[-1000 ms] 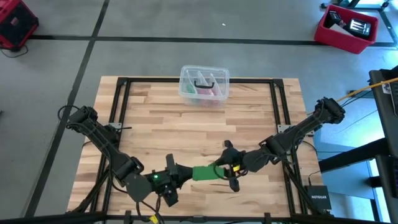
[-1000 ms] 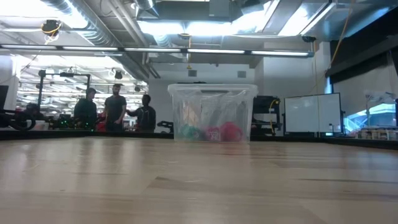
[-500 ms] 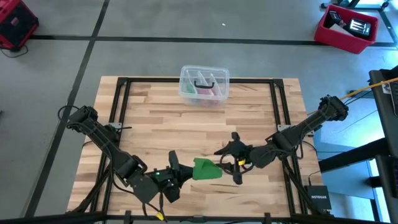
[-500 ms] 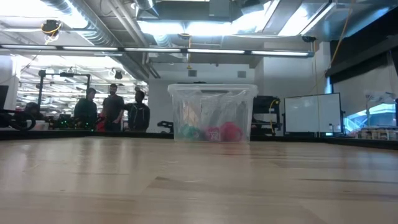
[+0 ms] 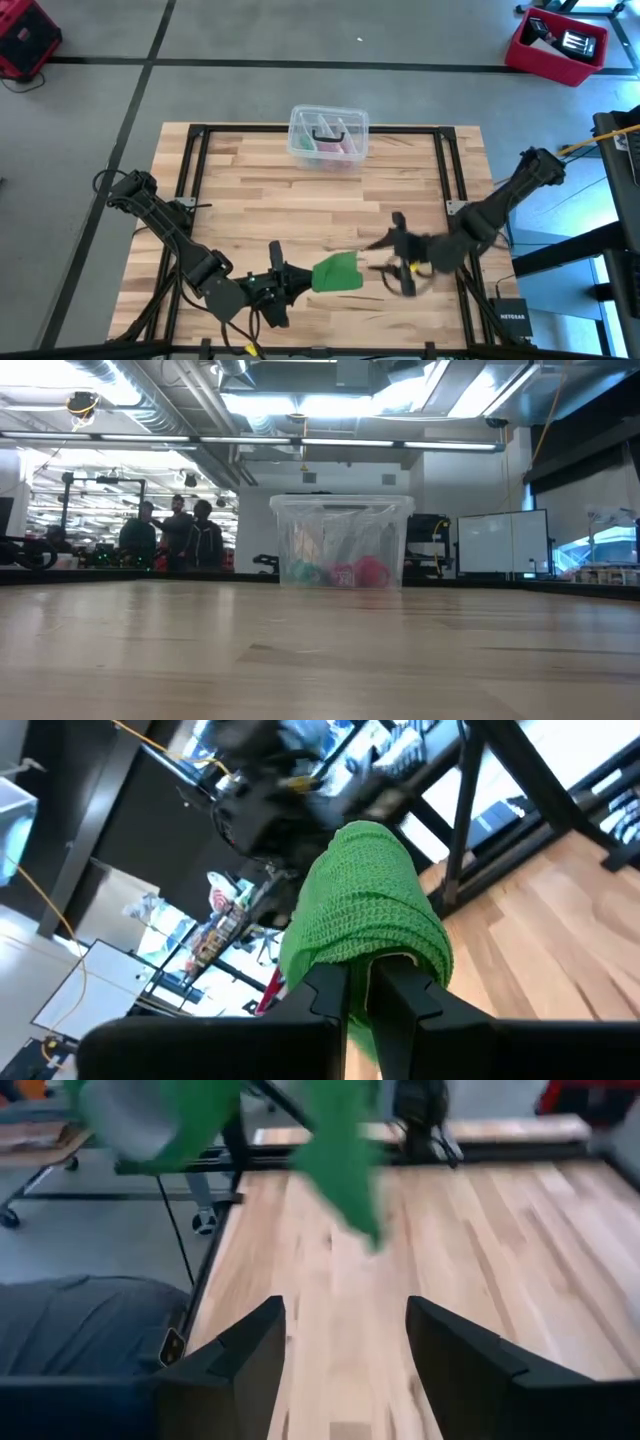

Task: Roll bandage
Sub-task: Roll the green bandage

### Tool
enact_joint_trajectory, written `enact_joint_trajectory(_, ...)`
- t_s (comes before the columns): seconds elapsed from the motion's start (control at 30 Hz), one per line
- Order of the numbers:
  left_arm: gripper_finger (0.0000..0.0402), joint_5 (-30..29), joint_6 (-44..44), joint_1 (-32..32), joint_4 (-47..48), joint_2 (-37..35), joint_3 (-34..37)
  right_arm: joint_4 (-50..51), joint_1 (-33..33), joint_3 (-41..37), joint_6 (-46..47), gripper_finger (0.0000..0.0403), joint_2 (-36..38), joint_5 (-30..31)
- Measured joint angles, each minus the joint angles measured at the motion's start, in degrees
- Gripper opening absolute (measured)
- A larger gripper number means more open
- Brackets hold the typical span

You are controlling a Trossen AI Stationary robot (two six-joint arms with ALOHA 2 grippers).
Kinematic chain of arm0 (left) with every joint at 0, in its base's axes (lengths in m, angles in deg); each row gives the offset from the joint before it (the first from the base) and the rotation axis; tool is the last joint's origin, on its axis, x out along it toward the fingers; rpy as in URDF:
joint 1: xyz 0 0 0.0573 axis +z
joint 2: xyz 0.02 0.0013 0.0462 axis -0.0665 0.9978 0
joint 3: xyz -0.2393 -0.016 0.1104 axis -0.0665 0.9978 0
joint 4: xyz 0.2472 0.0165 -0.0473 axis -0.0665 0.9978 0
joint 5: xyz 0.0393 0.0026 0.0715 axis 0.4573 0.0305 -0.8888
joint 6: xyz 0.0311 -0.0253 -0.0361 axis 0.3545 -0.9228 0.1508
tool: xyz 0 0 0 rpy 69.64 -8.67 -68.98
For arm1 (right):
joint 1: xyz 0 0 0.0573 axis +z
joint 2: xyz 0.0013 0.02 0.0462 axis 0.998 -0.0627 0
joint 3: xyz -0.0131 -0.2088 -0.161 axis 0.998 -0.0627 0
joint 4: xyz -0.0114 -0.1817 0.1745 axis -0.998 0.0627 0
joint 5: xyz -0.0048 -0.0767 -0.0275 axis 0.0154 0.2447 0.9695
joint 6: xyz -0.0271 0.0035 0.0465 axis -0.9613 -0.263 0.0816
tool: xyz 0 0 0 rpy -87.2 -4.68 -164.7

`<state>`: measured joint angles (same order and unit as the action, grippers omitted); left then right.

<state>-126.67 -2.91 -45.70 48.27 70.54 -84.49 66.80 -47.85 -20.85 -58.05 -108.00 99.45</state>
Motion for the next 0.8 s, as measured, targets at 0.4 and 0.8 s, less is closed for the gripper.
enact_joint_trajectory(0.4,0.0017,0.42,-1.44,0.04,-0.34,0.02,0.02,-39.37,4.31,-12.46,-20.54,0.0211,-4.75,15.54)
enact_joint_trajectory(0.8,0.0017,0.63,-1.78,0.04,0.04,0.02,0.04,-40.73,-0.31,-12.50,-21.94,0.0211,-6.52,12.97)
